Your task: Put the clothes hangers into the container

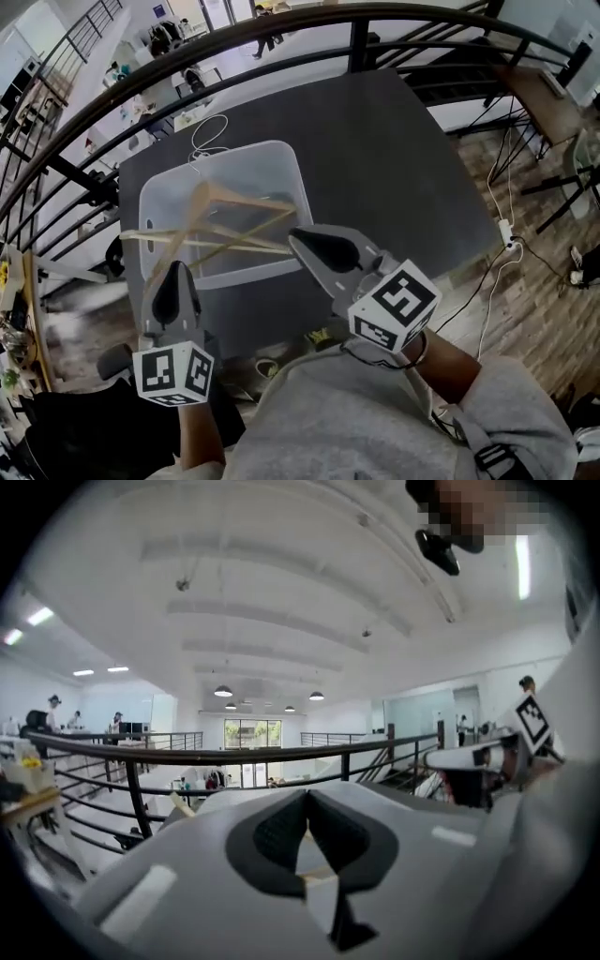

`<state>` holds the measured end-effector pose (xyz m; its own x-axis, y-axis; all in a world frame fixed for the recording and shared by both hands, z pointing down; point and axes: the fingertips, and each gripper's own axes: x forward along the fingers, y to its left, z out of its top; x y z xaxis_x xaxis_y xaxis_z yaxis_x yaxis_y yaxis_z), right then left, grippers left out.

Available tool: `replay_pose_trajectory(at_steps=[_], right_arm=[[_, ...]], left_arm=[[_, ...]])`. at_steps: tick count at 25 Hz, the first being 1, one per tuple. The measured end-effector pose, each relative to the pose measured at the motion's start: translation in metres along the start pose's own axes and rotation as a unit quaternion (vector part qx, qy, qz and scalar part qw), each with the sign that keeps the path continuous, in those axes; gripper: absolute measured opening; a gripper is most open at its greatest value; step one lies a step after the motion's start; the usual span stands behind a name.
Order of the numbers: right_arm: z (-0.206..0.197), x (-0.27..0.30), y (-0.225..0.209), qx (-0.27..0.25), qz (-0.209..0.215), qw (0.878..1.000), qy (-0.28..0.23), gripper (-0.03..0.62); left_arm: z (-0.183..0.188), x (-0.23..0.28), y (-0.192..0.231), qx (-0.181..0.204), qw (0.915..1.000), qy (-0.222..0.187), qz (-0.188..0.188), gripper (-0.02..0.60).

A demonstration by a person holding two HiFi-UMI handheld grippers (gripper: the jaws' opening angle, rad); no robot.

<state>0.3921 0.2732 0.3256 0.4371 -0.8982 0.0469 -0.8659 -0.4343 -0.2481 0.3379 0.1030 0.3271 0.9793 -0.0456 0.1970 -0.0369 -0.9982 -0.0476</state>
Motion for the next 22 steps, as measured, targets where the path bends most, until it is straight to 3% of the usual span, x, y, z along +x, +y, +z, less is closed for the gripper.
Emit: replay_pose_trajectory(at_steps=[5,10,22], right_arm=[[0.005,-0.031,-0.03,-0.005,-0.078,0.997,0.008,0.0],[-0.005,-0.042,-0.035,-0.01,-0.097,0.995,0.026,-0.002],[-0.02,-0.037,-0.03,-0.003,-0.09,0.995,0.04,0.0]], left_arm=[[-0.027,-0.014,-0.02,-0.071,0.9973,0.01,-0.015,0.011],[-0.021,-0.014,-0.023,-0.048,0.9987,-0.002,-0.017,0.011],[-0.016,-0.014,-0.028,-0.055,0.9981,-0.008,-0.028,0.011]])
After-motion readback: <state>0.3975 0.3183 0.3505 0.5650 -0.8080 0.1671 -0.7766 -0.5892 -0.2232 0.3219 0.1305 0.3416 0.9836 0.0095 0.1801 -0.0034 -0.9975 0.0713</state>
